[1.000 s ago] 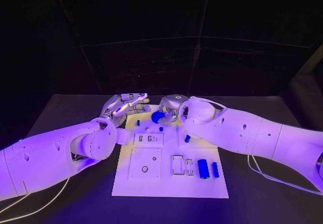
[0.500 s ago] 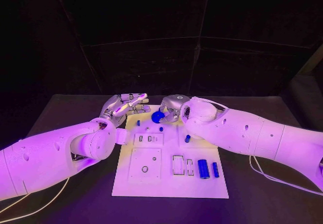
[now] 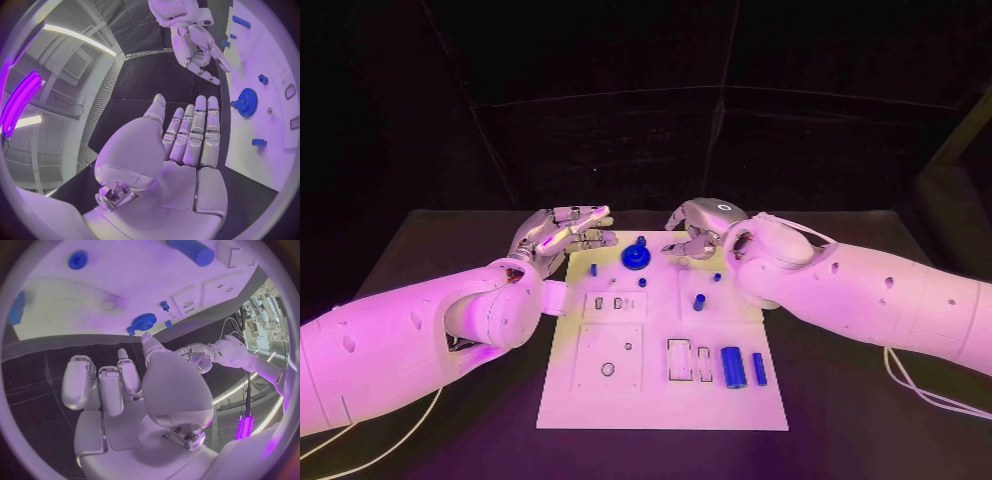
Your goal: Assemble the parts on the task board
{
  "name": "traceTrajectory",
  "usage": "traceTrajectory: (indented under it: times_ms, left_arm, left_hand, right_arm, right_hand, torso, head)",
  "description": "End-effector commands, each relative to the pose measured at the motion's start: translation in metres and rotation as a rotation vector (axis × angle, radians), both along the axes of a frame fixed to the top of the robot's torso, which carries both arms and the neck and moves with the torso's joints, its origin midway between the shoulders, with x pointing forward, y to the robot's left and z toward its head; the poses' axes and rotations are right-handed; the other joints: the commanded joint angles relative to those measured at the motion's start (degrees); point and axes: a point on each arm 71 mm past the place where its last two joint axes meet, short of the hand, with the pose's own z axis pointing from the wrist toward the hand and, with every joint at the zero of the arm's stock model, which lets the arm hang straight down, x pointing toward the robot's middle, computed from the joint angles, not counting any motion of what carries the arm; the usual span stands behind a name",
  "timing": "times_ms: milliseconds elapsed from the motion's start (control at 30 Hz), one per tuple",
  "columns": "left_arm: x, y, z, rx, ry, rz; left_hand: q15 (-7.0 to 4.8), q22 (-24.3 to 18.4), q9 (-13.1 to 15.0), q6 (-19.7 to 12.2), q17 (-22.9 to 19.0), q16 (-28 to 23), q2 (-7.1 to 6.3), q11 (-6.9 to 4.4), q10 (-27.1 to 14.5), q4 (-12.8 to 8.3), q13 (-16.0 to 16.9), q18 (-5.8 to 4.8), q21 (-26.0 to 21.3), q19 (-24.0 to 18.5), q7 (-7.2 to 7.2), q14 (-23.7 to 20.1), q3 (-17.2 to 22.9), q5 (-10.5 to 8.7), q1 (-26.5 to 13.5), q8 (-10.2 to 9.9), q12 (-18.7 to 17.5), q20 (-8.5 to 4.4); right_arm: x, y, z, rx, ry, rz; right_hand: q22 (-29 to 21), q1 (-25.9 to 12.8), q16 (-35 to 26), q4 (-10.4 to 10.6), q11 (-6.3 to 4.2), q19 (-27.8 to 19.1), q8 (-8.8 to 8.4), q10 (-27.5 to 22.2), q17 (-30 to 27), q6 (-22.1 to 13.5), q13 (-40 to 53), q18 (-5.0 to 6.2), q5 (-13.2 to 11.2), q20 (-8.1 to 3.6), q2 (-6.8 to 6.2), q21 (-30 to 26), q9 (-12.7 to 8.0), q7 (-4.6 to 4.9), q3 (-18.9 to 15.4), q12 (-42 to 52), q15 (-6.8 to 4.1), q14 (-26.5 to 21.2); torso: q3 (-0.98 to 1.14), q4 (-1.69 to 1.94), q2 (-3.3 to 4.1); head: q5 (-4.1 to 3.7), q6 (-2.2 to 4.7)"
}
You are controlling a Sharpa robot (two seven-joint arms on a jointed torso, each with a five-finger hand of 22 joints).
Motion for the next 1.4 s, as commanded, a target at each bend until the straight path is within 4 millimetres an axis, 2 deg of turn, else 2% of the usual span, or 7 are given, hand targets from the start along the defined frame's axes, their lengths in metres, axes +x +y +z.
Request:
traceTrajectory:
  times_ms: [33,267,400,567,767,833,1400]
  left_arm:
    - [0.0,0.0,0.002,-0.004,-0.012,-0.013]
    - [-0.001,0.002,0.002,-0.008,-0.016,-0.017]
    - [-0.001,0.002,0.002,-0.009,-0.016,-0.019]
    - [0.0,0.001,0.001,-0.01,-0.016,-0.021]
    - [0.0,0.0,0.0,-0.011,-0.014,-0.024]
    - [0.001,-0.001,0.0,-0.011,-0.012,-0.025]
    - [0.004,0.002,-0.004,-0.004,-0.002,-0.014]
  left_hand:
    - [0.12,-0.08,-0.06,-0.4,0.1,-0.38,0.34,0.19,-0.43,-0.2,-0.09,0.69,-0.4,0.38,0.29,-0.17,0.01,0.29,-0.33,-0.38,-0.32,0.18]
    - [0.13,-0.08,-0.06,-0.4,0.11,-0.39,0.33,0.19,-0.44,-0.22,-0.08,0.69,-0.42,0.39,0.28,-0.18,0.01,0.29,-0.32,-0.39,-0.33,0.18]
    - [0.13,-0.08,-0.06,-0.4,0.11,-0.39,0.33,0.19,-0.44,-0.22,-0.08,0.69,-0.42,0.39,0.28,-0.18,0.01,0.29,-0.32,-0.39,-0.33,0.18]
    - [0.13,-0.08,-0.06,-0.4,0.11,-0.39,0.33,0.19,-0.44,-0.22,-0.08,0.69,-0.42,0.39,0.28,-0.18,0.01,0.29,-0.32,-0.39,-0.33,0.18]
    - [0.13,-0.08,-0.06,-0.4,0.11,-0.39,0.33,0.19,-0.44,-0.22,-0.08,0.69,-0.42,0.39,0.28,-0.18,0.01,0.29,-0.32,-0.39,-0.33,0.18]
    - [0.13,-0.08,-0.06,-0.4,0.11,-0.4,0.33,0.19,-0.44,-0.25,-0.08,0.69,-0.43,0.39,0.27,-0.18,0.02,0.29,-0.3,-0.39,-0.33,0.18]
    - [0.13,-0.08,-0.05,-0.41,0.15,-0.49,0.36,0.15,-0.43,-0.53,-0.07,0.7,-0.56,0.42,0.19,-0.22,0.17,0.29,-0.07,-0.43,-0.34,0.2]
  right_arm:
    - [-0.004,-0.021,0.008,0.16,0.031,0.035]
    - [0.0,-0.08,0.005,0.251,0.113,0.016]
    - [0.002,-0.099,0.002,0.289,0.118,0.013]
    - [0.006,-0.116,-0.002,0.298,0.114,-0.005]
    - [0.012,-0.129,-0.009,0.287,0.13,-0.028]
    - [0.013,-0.131,-0.012,0.282,0.145,-0.027]
    - [0.012,-0.132,-0.036,0.26,0.21,-0.021]
  right_hand:
    - [-0.09,1.85,-0.09,-1.22,-0.28,-0.04,0.13,-0.33,7.93,0.46,1.07,-0.91,0.4,0.01,-0.13,0.22,-0.01,-0.12,0.31,-0.36,0.06,4.6]
    - [-0.14,3.86,-0.21,-2.59,-1.04,-0.19,0.41,-0.58,7.78,1.61,0.93,-0.91,2.14,-0.35,-0.69,0.16,0.07,-1.03,0.03,-0.69,-0.54,4.55]
    - [-0.19,4.25,-0.19,-2.8,-1.15,-0.25,0.25,-0.64,7.85,1.54,0.89,-0.91,3.3,-0.49,-0.78,0.12,-0.03,-1.09,-0.37,-0.8,-0.66,4.57]
    - [-0.13,4.57,-0.13,-2.99,-1.12,-0.25,-0.12,-0.64,8.0,1.02,0.91,-0.93,3.79,-0.52,-0.94,0.15,-0.17,-1.05,-0.77,-0.82,-0.67,4.61]
    - [-0.16,4.75,-0.06,-3.09,-1.08,-0.28,-0.41,-0.82,8.14,0.61,0.71,-0.92,4.2,-0.53,-1.02,0.13,-0.24,-0.99,-1.09,-1.09,-0.64,4.64]
    - [-0.16,4.76,-0.05,-3.1,-1.07,-0.28,-0.43,-0.84,8.17,0.57,0.69,-0.92,4.25,-0.53,-1.04,0.13,-0.24,-0.99,-1.14,-1.11,-0.63,4.65]
    - [-0.22,5.22,-0.01,-3.3,-1.03,-0.34,-0.54,-1.02,8.28,0.52,0.57,-0.91,5.6,-0.53,-0.93,0.1,-0.2,-0.93,-1.51,-1.32,-0.6,4.67]
  torso:
    - [0.08,-0.91,-0.13]
    - [0.2,-1.52,-0.29]
    - [0.62,-1.98,-0.35]
    - [0.76,-1.93,-0.47]
    - [0.91,-1.95,-0.5]
    - [0.78,-1.85,-0.43]
    - [0.7,-1.9,-0.49]
  head:
    - [0.45,0.2]
    - [-0.35,0.63]
    - [-0.72,0.85]
    - [-2.05,1.12]
    - [-1.74,0.95]
    - [-1.73,0.78]
    - [-1.37,-0.03]
